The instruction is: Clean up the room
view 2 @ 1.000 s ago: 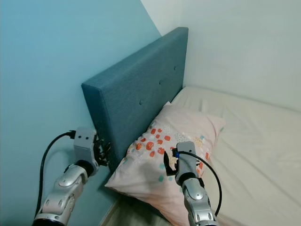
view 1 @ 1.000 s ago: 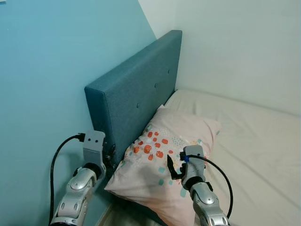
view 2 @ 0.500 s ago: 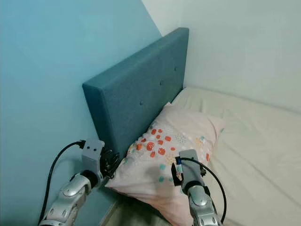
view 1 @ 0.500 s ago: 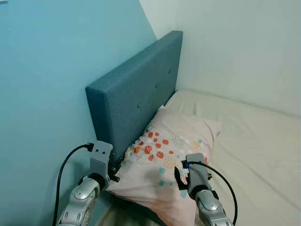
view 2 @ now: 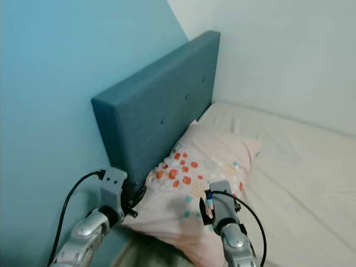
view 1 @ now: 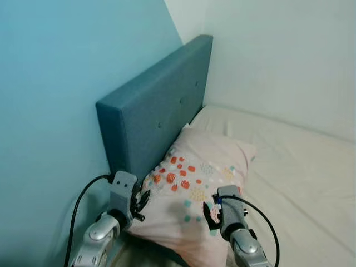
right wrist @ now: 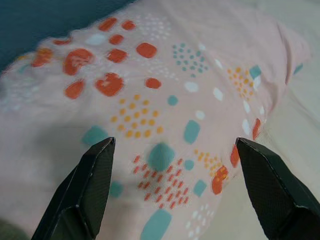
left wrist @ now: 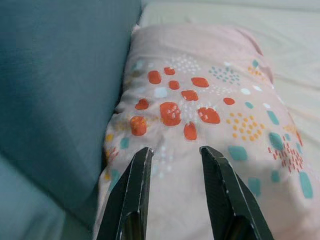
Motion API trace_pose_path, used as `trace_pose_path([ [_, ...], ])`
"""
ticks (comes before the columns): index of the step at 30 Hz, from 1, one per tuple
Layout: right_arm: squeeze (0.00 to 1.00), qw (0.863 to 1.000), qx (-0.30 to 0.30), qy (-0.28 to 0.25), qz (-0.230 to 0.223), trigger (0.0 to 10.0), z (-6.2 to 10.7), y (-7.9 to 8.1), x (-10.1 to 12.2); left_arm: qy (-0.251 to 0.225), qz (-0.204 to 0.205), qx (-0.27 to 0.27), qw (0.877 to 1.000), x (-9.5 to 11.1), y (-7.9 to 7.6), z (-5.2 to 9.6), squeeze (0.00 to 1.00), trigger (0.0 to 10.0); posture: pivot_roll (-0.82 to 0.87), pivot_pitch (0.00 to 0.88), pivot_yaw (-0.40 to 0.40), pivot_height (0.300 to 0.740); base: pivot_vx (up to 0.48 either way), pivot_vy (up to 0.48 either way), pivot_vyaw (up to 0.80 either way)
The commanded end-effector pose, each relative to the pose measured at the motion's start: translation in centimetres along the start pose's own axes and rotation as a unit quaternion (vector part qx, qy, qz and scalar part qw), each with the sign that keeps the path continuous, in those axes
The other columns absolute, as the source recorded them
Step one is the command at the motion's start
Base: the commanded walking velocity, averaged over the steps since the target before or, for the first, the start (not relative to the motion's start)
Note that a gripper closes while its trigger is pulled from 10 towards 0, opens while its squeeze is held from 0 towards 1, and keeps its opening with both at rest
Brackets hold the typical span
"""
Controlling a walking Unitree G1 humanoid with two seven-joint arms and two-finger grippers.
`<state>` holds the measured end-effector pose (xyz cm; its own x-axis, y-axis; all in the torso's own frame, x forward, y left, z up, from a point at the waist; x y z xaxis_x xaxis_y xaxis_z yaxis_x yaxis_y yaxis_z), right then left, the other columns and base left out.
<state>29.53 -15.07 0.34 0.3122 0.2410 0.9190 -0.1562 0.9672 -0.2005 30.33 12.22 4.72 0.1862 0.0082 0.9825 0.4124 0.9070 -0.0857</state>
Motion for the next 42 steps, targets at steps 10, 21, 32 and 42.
trace_pose_path([
  [10, 0.0, 1.0, 0.006, 0.003, -0.003, 10.0, 0.1, 0.0, -0.1, -0.003, 0.003, -0.002, 1.0, -0.3, -0.3, 0.1, 0.0, 10.0, 0.0, 0.018, -0.057, 0.74, 0.336, 0.0, 0.0],
  [21, 0.0, 1.0, 0.011, 0.002, -0.003, 10.0, 0.0, 0.5, 0.1, -0.007, 0.002, 0.01, 1.0, -0.4, 0.2, 0.4, 0.0, 10.0, 0.01, 0.017, -0.054, 0.74, 0.0, 0.0, 0.0],
  [32, 0.0, 1.0, 0.015, 0.003, -0.013, 10.0, 0.0, 0.8, 0.0, 0.007, 0.004, 0.013, 1.0, -0.9, 0.8, 1.1, 0.0, 10.0, 0.02, 0.024, -0.05, 0.74, 0.0, 0.0, 0.0],
  [42, 0.0, 1.0, 0.021, 0.002, -0.018, 10.0, 0.2, 0.9, 0.0, 0.005, -0.008, -0.024, 1.0, -0.6, 0.2, 1.1, 0.0, 10.0, 0.01, 0.03, -0.048, 0.73, 0.0, 0.0, 0.0],
])
Point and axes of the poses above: a point about 5 cm out from each wrist's last joint towards the gripper, its own z axis pointing back from the gripper into the wrist, its own x axis along the axis of the wrist's last joint, y = z × x, the point moved 3 cm from there along -z, pointing out of the wrist towards the gripper, and after that the axes turned 4 degrees about z, right-handed, at the moved point
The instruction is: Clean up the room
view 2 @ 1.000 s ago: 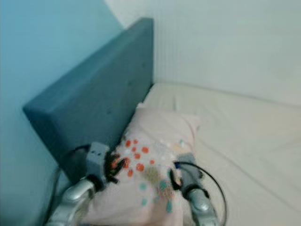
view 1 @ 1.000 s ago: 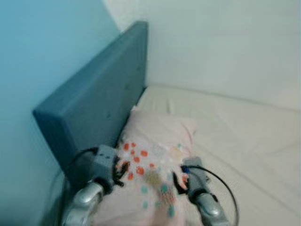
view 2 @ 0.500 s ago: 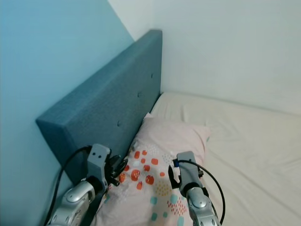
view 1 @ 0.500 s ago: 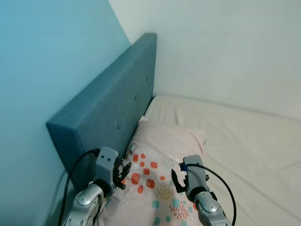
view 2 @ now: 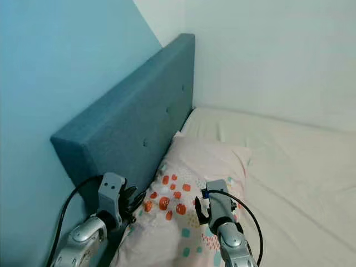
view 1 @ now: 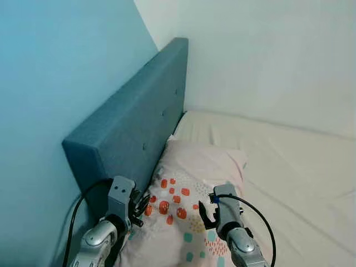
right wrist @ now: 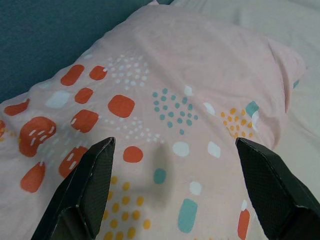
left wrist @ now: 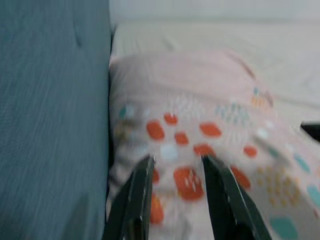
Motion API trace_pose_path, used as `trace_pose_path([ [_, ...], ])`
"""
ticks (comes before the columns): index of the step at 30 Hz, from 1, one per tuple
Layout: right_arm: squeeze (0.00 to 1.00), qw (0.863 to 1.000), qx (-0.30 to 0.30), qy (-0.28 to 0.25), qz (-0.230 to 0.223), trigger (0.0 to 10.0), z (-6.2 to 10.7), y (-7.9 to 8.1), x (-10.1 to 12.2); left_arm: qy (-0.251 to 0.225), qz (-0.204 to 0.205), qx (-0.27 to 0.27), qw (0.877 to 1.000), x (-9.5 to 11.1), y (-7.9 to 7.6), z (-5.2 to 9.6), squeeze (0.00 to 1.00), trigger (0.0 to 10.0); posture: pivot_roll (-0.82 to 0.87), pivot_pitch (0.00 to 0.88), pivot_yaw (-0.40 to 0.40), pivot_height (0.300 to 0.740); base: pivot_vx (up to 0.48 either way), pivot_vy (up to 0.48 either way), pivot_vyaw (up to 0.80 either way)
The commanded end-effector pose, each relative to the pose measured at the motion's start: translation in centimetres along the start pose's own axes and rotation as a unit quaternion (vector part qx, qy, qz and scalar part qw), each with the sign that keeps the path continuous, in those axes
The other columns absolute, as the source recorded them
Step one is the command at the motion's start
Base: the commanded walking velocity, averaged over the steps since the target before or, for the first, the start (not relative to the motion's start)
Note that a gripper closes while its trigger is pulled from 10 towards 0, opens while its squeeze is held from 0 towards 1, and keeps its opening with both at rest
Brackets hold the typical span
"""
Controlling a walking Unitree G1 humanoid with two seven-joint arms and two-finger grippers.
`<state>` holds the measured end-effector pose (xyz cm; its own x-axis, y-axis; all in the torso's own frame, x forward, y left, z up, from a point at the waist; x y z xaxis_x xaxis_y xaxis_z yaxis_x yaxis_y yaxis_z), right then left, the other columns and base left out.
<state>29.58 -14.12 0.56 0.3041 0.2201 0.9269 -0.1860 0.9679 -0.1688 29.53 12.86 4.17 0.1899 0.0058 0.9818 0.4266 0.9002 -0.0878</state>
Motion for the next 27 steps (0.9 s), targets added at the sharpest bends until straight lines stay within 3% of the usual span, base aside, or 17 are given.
trace_pose_path([
  [1, 0.0, 1.0, 0.001, 0.009, -0.008, 10.0, 0.2, 0.0, -0.5, 0.002, -0.008, -0.016, 1.0, 0.1, -0.1, 0.2, 0.0, 10.0, 0.01, 0.03, -0.048, 0.73, 0.0, 0.0, 0.0],
  [7, 0.0, 1.0, 0.002, 0.007, -0.009, 10.0, 0.3, -0.1, -0.5, -0.005, -0.019, -0.041, 0.999, 0.4, -0.6, 0.3, 0.0, 10.0, 0.01, 0.029, -0.053, 0.715, 0.0, 0.0, 0.0],
  [10, 0.0, 1.0, 0.01, 0.004, -0.009, 10.0, 0.3, 0.1, -0.4, -0.009, -0.044, -0.104, 0.994, 0.7, -2.0, 0.7, 0.0, 10.0, 0.01, 0.029, -0.056, 0.701, 0.0, 0.0, 0.0],
  [17, 0.0, 1.0, 0.023, 0.005, -0.005, 10.0, 0.4, 0.3, -0.4, 0.011, -0.09, -0.172, 0.981, 0.2, -3.5, 1.2, 0.0, 10.0, 0.02, 0.041, -0.064, 0.676, 0.0, 0.0, 0.0],
  [27, 0.0, 0.999, 0.037, 0.01, 0.002, 10.0, 0.4, 0.5, -0.7, 0.022, -0.112, -0.195, 0.974, -0.1, -3.9, 1.6, 0.0, 10.0, 0.02, 0.083, -0.064, 0.651, 0.0, 0.0, 0.0],
])
Point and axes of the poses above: a point about 5 cm out from each wrist's last joint towards the gripper, its own z axis pointing back from the gripper into the wrist, its own x axis along the axis of the wrist's last joint, y = z × x, the point moved 3 cm from there along -z, pointing out of the wrist towards the gripper, and after that the axes turned 4 degrees about z, right-handed, at the moved point
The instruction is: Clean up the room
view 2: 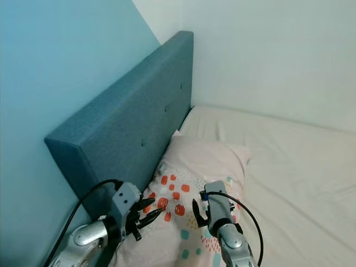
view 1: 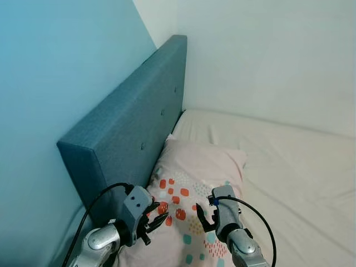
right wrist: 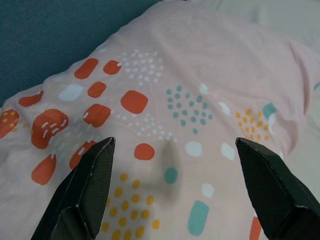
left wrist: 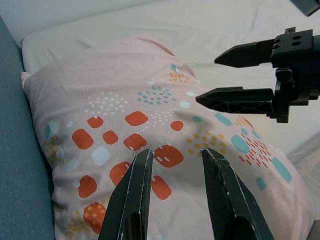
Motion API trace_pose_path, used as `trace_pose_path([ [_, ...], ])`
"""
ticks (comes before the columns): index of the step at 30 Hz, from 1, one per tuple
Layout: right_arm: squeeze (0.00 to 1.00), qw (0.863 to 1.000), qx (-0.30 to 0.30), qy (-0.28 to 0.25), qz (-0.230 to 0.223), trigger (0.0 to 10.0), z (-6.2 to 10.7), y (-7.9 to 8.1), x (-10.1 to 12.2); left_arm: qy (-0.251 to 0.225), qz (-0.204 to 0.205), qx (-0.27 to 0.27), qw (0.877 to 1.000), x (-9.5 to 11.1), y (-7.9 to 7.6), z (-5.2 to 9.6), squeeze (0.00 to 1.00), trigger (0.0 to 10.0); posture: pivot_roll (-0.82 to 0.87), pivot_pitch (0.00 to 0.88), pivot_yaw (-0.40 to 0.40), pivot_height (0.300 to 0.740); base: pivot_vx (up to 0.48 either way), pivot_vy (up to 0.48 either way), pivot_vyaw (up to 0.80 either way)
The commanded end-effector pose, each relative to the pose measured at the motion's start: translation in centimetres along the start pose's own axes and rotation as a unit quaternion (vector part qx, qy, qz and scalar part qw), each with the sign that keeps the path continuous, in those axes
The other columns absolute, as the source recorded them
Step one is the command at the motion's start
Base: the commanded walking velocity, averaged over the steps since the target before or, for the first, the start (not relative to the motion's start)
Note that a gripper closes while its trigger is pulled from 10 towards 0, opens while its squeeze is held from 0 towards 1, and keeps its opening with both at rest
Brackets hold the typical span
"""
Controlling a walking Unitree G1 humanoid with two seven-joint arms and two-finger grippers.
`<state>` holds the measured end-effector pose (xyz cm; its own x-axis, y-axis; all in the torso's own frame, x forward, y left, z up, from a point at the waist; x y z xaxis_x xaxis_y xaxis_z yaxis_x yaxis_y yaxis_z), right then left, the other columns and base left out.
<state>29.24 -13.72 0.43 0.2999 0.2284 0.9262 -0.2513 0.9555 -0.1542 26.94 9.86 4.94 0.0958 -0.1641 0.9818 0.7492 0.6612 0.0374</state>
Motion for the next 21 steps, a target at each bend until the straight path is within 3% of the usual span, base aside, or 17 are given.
trace_pose_path([
  [1, 0.0, 1.0, 0.003, 0.011, -0.003, 10.0, 0.2, 0.0, -0.6, 0.011, -0.014, -0.009, 1.0, -0.3, -0.3, 0.4, 0.0, 10.0, 0.02, 0.083, -0.064, 0.651, 0.0, 0.0, 0.0],
  [15, 0.0, 1.0, 0.028, 0.013, 0.003, 10.0, 0.3, 1.0, -0.8, 0.021, -0.03, -0.06, 0.998, -0.3, -2.0, 1.3, 0.0, 10.0, 0.04, 0.109, -0.065, 0.598, 0.0, 0.0, 0.0],
  [21, 0.0, 0.999, 0.031, 0.012, 0.004, 10.0, 0.2, 1.2, -0.8, 0.022, -0.043, -0.074, 0.996, 0.0, -2.3, 1.5, 0.0, 10.0, 0.04, 0.109, -0.067, 0.598, 0.0, 0.0, 0.0],
])
Point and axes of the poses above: a point about 5 cm out from each wrist's last joint towards the gripper, its own z axis pointing back from the gripper into the wrist, its own x axis along the axis of the wrist's last joint, y = z × x, the point moved 3 cm from there along -z, pointing out of the wrist towards the gripper, and after that the axes turned 4 degrees about z, right-handed, at the moved point
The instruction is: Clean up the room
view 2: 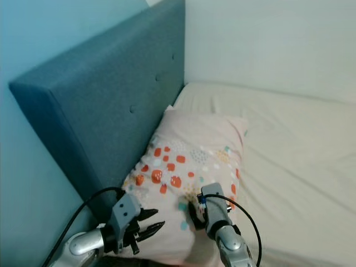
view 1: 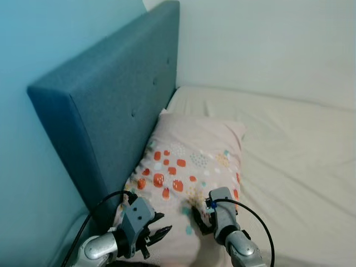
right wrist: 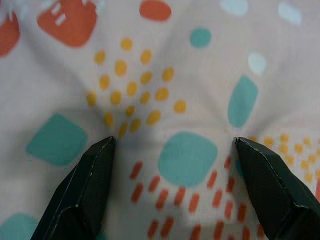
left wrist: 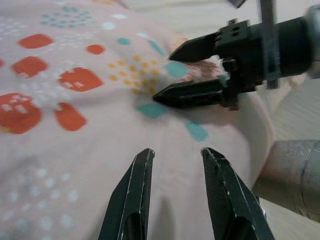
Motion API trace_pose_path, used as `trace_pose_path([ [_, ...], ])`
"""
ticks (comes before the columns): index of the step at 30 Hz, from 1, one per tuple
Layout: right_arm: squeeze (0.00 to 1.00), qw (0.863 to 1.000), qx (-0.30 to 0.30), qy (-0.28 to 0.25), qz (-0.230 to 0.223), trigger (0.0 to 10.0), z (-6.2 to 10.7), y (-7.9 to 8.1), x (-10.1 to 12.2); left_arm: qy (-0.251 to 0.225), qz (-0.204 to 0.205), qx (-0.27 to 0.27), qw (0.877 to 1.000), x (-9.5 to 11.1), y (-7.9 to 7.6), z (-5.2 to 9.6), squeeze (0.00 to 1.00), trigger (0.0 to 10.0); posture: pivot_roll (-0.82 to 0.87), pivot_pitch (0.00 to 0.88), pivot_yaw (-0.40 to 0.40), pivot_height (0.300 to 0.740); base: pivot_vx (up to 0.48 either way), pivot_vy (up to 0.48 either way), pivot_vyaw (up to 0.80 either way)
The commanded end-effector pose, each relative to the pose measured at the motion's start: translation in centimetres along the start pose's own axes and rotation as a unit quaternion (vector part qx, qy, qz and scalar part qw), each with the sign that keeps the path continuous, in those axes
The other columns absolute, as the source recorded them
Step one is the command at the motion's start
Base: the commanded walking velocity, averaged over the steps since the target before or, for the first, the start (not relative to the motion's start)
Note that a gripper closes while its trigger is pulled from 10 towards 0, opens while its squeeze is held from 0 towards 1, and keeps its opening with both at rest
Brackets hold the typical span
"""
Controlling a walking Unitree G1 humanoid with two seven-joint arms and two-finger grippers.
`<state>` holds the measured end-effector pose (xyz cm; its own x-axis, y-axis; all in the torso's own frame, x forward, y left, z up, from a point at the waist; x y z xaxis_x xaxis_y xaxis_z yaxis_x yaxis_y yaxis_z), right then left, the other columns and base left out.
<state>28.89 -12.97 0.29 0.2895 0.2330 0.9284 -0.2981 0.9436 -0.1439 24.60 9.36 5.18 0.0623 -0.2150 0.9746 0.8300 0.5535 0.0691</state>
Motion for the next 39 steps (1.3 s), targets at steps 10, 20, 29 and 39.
trace_pose_path([
  [10, 0.0, 1.0, 0.014, 0.012, 0.001, 10.0, 0.0, 0.7, -0.5, 0.012, -0.026, -0.038, 0.999, 0.5, -0.7, 0.6, 0.0, 10.0, 0.05, 0.107, -0.069, 0.583, 0.0, 0.0, 0.0],
  [20, 0.0, 0.998, -0.014, -0.054, -0.005, 10.0, 0.1, -0.5, 1.9, 0.032, -0.028, -0.163, 0.986, 1.5, -3.4, 2.1, 0.0, 10.0, 0.05, 0.122, -0.081, 0.583, 0.0, 0.0, 0.0],
  [29, 0.0, 0.983, 0.022, -0.184, -0.014, 10.0, 0.6, -1.6, 8.8, 0.041, -0.017, -0.214, 0.976, 2.4, -4.8, 2.1, 0.0, 10.0, 0.04, 0.133, -0.079, 0.583, 0.0, 0.0, 0.0],
  [39, 0.0, 0.948, 0.27, -0.137, 0.1, 10.0, 3.0, 2.4, 10.0, 0.036, -0.017, -0.195, 0.98, 2.8, -3.9, 1.3, 0.0, 10.0, 0.03, 0.131, -0.08, 0.583, 0.0, 0.0, 0.0],
])
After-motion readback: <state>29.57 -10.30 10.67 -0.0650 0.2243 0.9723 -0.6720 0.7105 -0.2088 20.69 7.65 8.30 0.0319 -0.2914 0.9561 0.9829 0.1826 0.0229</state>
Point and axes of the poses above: a point about 5 cm out from each wrist's last joint towards the gripper, its own z axis pointing back from the gripper into the wrist, its own x axis along the axis of the wrist's last joint, y = z × x, the point moved 3 cm from there along -z, pointing out of the wrist towards the gripper, and after that the axes turned 4 degrees about z, right-handed, at the moved point
